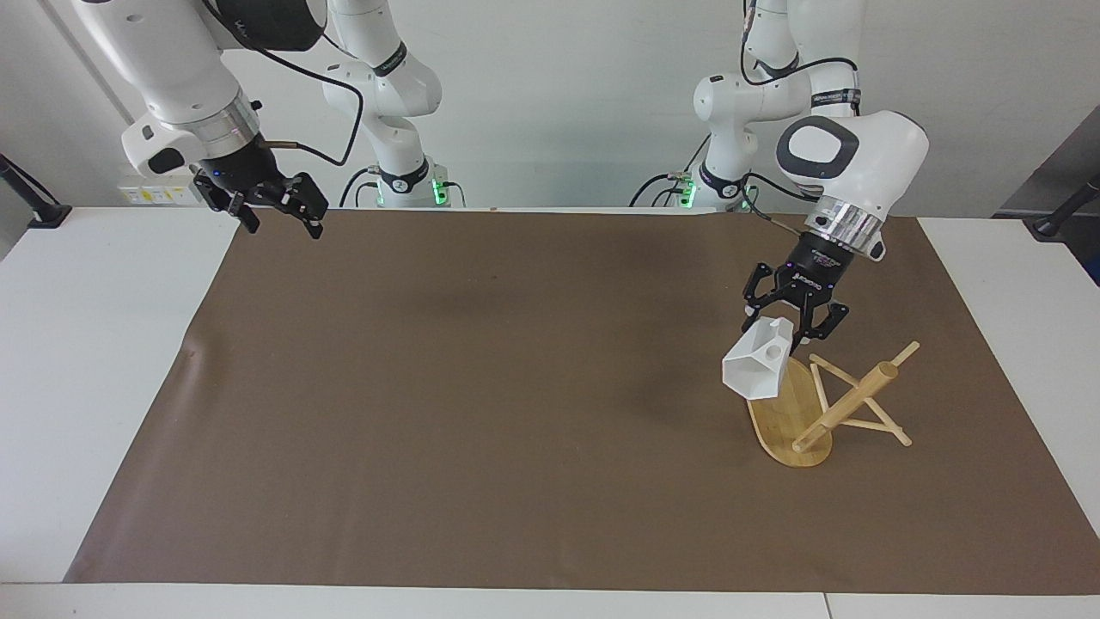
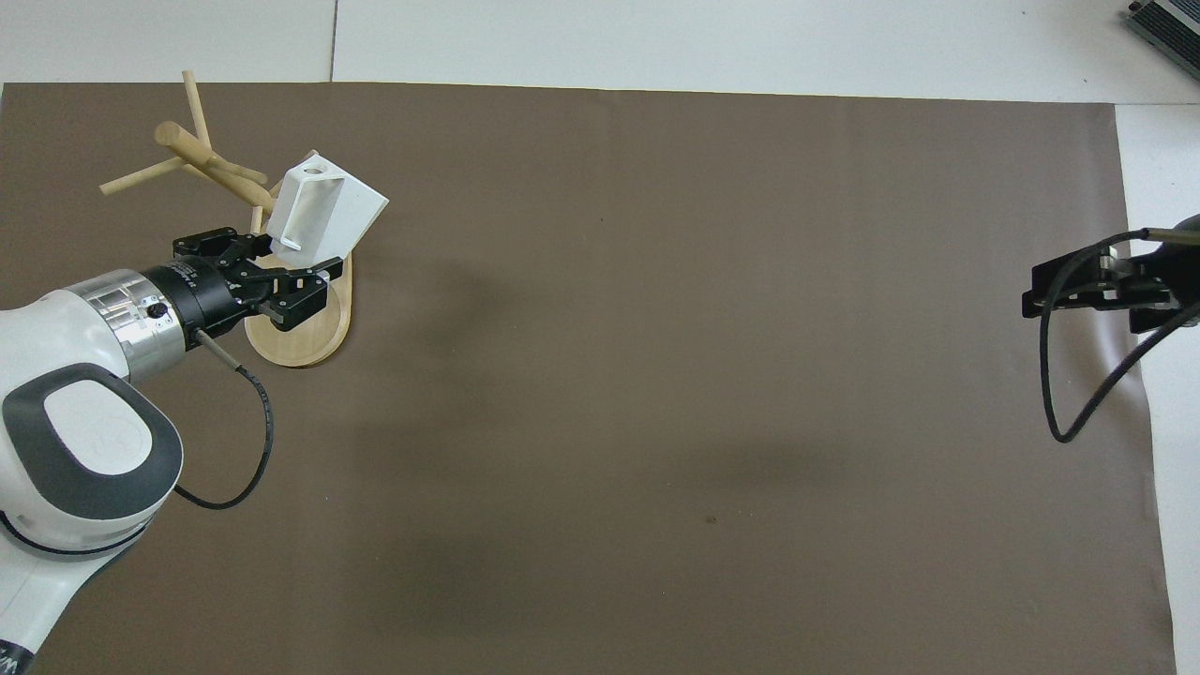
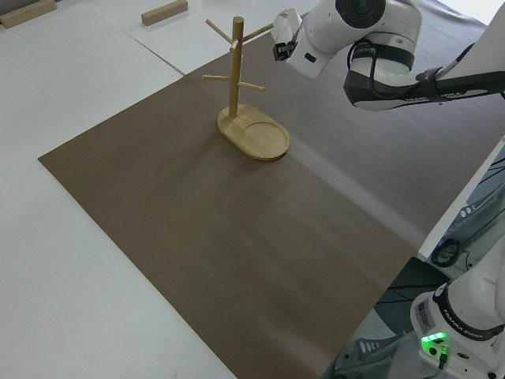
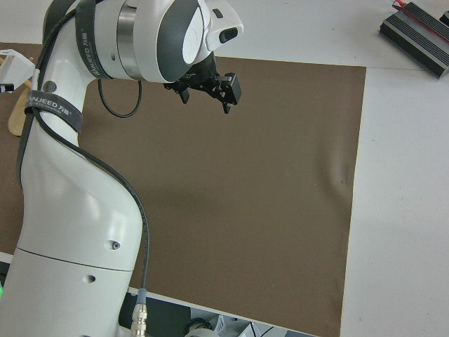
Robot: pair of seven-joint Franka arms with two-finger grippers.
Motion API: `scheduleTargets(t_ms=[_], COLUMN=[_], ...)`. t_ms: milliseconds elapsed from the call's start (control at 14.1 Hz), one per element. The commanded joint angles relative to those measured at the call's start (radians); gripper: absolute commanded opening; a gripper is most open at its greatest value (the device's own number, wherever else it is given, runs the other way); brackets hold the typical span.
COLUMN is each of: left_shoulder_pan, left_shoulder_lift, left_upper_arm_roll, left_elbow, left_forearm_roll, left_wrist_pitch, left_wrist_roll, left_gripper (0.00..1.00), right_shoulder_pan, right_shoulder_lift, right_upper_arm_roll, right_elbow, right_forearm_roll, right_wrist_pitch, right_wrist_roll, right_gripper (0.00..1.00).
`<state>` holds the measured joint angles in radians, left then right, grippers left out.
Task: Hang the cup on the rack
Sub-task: 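Carry the cup with the left gripper toward the wooden rack pegs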
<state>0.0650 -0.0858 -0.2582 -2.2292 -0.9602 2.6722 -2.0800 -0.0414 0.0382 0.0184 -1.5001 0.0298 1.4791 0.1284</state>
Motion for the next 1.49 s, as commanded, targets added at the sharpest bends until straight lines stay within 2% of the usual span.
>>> scheduleTargets(t_ms=[0, 213, 1418], left_shoulder_pan=[0.012, 0.01, 0.015], left_shoulder_lift=[0.015, 0.02, 0.058], left_upper_arm_roll=[-0.006, -0.006, -0.004], left_elbow=[0.008, 0.008, 0.022], left_forearm_roll=[0.014, 0.014, 0.009], left_wrist_pitch=[0.041, 0.072, 0.152], left_wrist_roll=[-0.075, -0.112, -0.229], left_gripper=[0.0, 0.0, 0.0], right_shoulder_pan=[0.003, -0.003, -0.002], right_shoulder_lift=[0.017, 0.017, 0.011], right_upper_arm_roll=[-0.014, -0.017, -0.035], right_elbow=[0.031, 0.031, 0.029], right_forearm_roll=[-0.011, -0.008, -0.027], right_wrist_pitch=[-0.02, -0.016, 0.009], right_wrist_roll=[-0.033, -0.108, -0.102], right_gripper=[1.0, 1.0, 1.0])
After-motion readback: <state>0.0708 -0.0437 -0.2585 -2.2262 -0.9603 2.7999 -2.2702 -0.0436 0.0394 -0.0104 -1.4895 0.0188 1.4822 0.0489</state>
